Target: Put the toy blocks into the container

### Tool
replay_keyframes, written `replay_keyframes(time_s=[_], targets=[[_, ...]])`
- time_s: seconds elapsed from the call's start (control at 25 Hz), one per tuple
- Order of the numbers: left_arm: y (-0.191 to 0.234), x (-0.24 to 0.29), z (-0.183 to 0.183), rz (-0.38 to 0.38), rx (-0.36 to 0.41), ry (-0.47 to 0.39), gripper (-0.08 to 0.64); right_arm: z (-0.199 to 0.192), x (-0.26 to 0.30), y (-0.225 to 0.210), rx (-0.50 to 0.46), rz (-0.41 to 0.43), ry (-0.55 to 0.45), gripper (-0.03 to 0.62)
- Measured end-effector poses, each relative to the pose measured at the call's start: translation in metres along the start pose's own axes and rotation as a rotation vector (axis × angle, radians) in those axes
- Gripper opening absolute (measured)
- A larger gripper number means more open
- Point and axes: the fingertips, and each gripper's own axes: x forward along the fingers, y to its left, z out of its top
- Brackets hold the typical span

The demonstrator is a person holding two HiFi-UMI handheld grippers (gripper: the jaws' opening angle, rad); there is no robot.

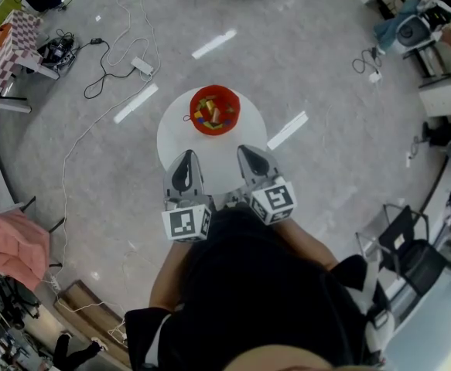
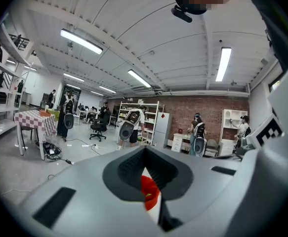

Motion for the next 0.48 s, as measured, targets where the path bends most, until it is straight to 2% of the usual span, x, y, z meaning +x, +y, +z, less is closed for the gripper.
replay_keyframes(time_s=[0.48], targets=[[-0.0044, -0.0070, -0.0015, 0.007, 0.006, -0.012, -0.006, -0.0046, -0.0059, 0.0070, -0.006, 0.018, 0.005, -0.003]])
